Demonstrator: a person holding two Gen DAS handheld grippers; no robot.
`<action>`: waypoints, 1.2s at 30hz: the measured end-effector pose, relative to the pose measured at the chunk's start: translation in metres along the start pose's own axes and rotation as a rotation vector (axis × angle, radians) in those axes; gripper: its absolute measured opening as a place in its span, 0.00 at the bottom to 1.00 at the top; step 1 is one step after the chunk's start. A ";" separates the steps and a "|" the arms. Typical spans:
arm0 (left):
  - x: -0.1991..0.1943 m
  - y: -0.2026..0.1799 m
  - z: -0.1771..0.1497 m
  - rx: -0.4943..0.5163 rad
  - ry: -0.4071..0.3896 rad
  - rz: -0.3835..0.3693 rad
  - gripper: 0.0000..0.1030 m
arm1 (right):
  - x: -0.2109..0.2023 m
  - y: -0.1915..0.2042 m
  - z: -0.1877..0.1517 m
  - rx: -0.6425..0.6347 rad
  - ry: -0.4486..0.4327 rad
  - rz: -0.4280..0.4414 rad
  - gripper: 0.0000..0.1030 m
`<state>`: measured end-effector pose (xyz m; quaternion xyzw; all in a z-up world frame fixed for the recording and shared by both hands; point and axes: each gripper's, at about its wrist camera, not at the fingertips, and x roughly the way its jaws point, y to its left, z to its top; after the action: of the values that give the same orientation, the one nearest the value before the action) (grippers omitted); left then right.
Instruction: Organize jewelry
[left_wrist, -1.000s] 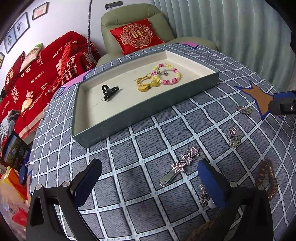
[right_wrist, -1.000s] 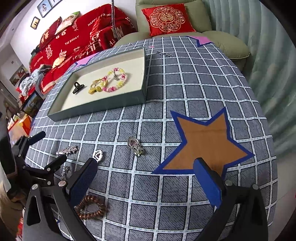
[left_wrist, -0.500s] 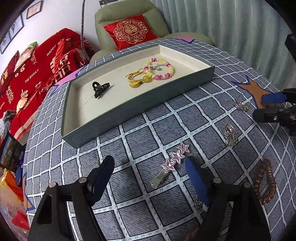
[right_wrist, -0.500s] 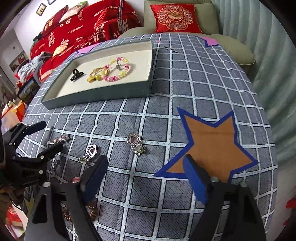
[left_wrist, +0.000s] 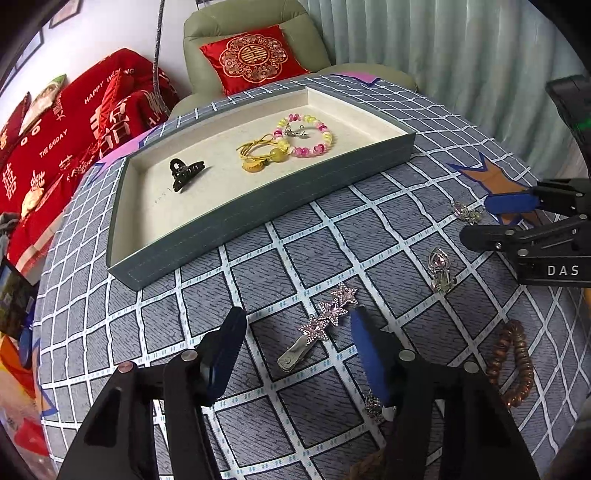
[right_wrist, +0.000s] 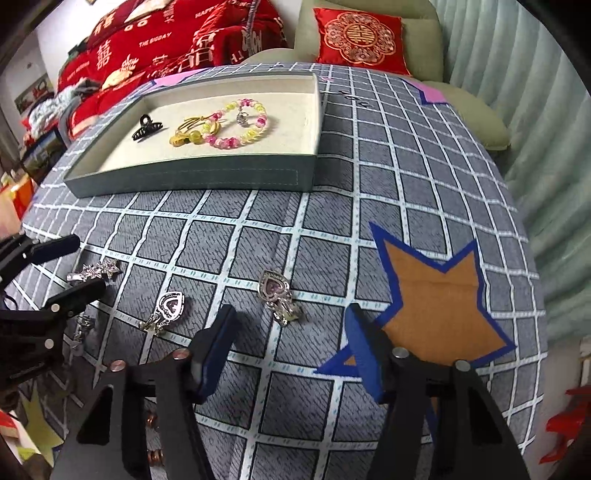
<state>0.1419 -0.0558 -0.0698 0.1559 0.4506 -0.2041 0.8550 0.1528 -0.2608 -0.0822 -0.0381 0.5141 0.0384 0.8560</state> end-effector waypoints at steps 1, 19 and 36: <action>0.000 0.000 0.000 0.000 0.003 -0.017 0.55 | 0.000 0.001 0.000 -0.004 -0.001 0.004 0.55; -0.013 -0.003 -0.006 -0.051 -0.018 -0.027 0.29 | -0.008 0.000 -0.004 0.016 -0.023 0.029 0.16; -0.033 0.014 -0.008 -0.123 -0.061 0.019 0.23 | -0.032 -0.027 -0.007 0.121 -0.051 0.121 0.07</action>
<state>0.1263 -0.0332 -0.0459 0.1009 0.4344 -0.1728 0.8782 0.1345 -0.2892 -0.0563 0.0459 0.4949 0.0598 0.8657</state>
